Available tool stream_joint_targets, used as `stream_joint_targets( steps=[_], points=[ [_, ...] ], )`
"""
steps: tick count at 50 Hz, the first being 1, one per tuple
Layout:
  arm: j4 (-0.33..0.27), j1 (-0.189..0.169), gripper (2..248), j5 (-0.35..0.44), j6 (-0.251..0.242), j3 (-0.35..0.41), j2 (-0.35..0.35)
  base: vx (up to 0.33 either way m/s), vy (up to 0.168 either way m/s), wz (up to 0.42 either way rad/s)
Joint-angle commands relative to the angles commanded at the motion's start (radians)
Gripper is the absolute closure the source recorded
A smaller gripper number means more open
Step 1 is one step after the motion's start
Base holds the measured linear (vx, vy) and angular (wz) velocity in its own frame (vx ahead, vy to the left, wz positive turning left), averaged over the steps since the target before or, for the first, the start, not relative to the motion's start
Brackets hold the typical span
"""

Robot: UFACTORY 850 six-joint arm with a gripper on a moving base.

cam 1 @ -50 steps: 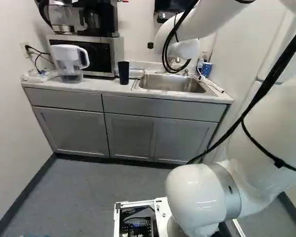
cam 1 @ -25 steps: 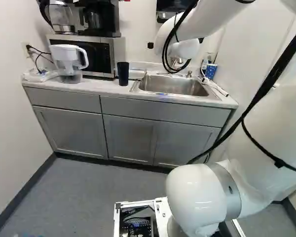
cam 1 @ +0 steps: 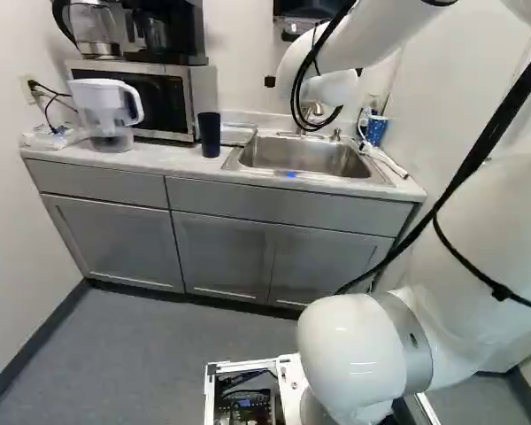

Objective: Rinse the cup and place it in the tray

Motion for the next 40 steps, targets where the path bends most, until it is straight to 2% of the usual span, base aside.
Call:
stream_joint_targets(
  steps=[23, 40],
  points=[
    [0.0, 0.0, 3, 0.0, 0.0, 0.0, 0.0, 0.11, -0.077, 0.002],
    [0.0, 0.0, 3, 0.0, 0.0, 0.0, 0.0, 0.102, -0.022, 0.001]
  ],
)
